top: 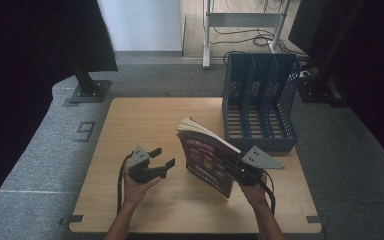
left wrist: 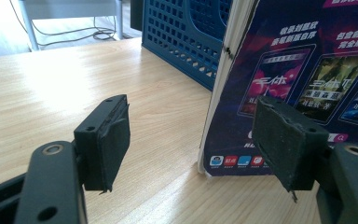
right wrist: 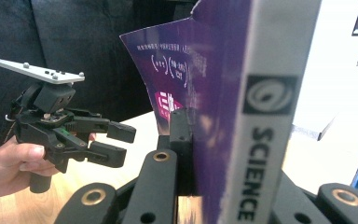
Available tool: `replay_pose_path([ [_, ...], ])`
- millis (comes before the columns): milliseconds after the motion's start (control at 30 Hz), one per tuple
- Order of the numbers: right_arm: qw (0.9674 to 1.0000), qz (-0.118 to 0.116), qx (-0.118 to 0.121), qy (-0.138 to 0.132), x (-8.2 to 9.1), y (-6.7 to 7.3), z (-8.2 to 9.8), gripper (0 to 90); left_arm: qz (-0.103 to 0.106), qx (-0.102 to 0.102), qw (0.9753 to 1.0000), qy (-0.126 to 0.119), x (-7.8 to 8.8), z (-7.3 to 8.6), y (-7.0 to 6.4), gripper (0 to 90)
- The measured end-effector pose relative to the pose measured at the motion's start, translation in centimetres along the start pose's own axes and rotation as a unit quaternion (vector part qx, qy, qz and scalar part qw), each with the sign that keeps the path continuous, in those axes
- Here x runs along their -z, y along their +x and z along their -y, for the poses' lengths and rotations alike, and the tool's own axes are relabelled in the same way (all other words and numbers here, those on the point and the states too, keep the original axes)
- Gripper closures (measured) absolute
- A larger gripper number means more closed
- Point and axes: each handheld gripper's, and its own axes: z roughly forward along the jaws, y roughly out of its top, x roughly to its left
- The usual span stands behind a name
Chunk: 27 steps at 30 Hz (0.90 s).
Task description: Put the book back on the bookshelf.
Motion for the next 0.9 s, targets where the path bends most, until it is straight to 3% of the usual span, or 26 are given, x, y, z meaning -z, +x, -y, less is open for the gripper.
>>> replay_pose_path([
  [900,0.9993,0.03,0.004,-0.02,0.6,-0.9,-2.1,81.8,-0.004,0.01,0.9999,0.003,0.1,0.1,0.4,28.6],
])
